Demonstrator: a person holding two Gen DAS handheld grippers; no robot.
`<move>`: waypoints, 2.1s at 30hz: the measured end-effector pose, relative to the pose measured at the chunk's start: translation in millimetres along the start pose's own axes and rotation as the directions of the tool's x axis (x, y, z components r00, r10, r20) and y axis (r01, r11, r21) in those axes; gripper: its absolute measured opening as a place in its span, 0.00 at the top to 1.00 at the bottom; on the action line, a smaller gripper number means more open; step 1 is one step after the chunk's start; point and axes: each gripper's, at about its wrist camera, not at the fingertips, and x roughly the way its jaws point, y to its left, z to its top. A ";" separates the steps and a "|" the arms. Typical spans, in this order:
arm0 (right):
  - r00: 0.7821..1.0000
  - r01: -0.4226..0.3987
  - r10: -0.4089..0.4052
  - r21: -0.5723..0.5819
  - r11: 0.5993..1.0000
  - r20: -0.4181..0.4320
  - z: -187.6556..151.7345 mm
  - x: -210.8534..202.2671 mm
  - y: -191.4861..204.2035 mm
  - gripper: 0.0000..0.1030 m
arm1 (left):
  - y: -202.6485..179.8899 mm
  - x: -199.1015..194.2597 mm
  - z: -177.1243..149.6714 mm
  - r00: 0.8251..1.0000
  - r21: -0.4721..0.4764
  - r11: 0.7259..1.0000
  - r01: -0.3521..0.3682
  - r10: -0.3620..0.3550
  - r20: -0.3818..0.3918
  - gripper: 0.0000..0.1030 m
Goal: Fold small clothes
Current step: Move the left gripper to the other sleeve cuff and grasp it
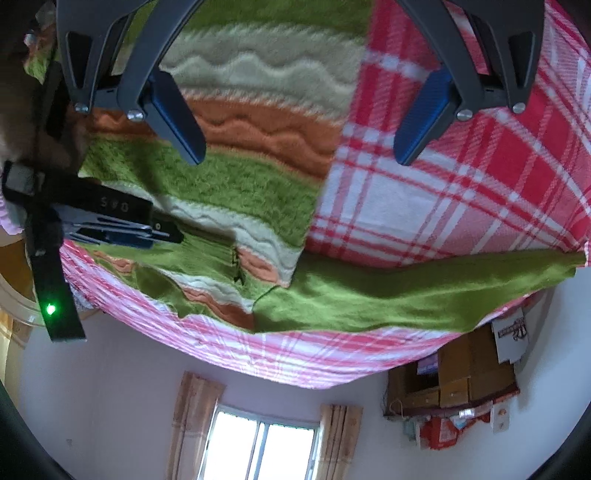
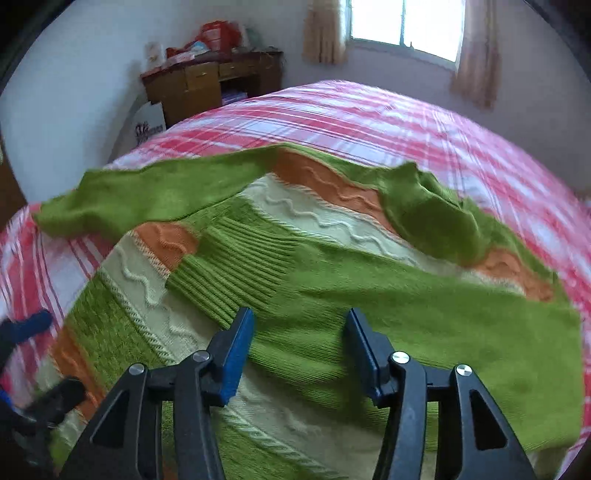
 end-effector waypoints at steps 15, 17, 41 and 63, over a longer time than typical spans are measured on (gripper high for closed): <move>0.999 0.029 -0.028 -0.014 0.999 0.029 -5.3 -1.2 0.9 0.48 | 129.6 -16.7 12.8 0.973 -0.235 0.945 -0.229 0.224 -0.048 0.00; 0.999 0.032 -0.031 -0.018 0.999 0.032 -5.6 -1.9 2.2 0.48 | 140.5 -18.2 14.5 0.972 -0.270 0.934 -0.235 0.231 -0.045 0.00; 0.997 0.066 -0.064 -0.039 0.997 0.049 -6.7 -5.2 5.1 0.48 | 292.6 -15.7 49.3 0.996 -0.771 0.637 0.013 0.064 0.070 0.26; 0.997 0.064 -0.062 -0.032 0.997 0.053 -6.5 -5.2 2.7 0.48 | 309.4 18.5 76.5 0.994 -0.732 0.674 0.094 -0.017 0.111 0.28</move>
